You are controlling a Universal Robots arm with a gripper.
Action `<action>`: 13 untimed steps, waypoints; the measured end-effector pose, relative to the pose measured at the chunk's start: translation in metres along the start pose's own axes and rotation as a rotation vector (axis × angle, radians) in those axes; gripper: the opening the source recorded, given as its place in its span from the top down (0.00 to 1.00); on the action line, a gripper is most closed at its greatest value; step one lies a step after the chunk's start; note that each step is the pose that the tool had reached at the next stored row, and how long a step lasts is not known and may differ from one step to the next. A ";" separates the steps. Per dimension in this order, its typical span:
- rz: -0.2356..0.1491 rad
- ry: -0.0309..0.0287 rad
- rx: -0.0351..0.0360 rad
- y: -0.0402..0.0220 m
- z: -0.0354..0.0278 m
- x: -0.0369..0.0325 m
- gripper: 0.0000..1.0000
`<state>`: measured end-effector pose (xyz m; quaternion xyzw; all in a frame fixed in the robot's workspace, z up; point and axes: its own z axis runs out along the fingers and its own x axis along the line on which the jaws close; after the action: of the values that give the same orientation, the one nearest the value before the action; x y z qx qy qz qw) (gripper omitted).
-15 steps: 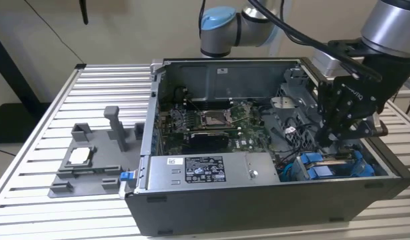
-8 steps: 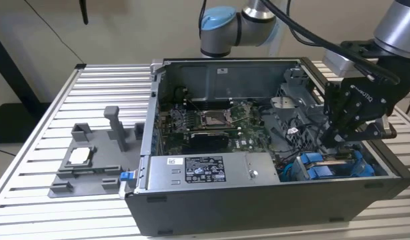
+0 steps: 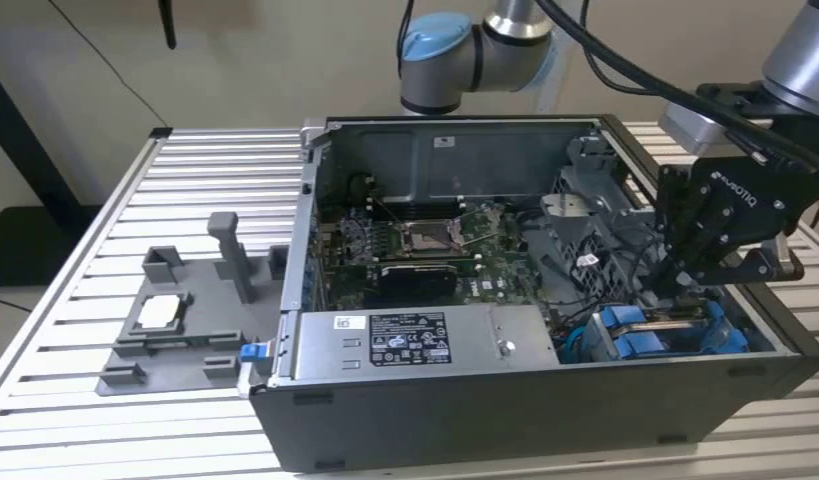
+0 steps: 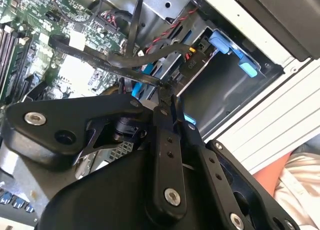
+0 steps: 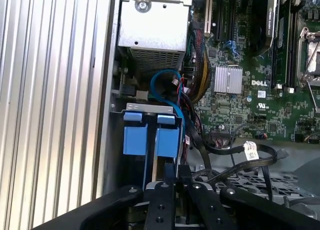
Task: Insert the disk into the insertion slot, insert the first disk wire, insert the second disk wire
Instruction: 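Insert the second disk wire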
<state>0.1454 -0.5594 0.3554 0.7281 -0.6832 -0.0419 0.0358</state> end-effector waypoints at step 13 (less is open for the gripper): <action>0.000 0.0000 0.0000 -0.0018 0.0059 0.0007 0.84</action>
<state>0.1466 -0.5600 0.3494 0.7282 -0.6832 -0.0419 0.0358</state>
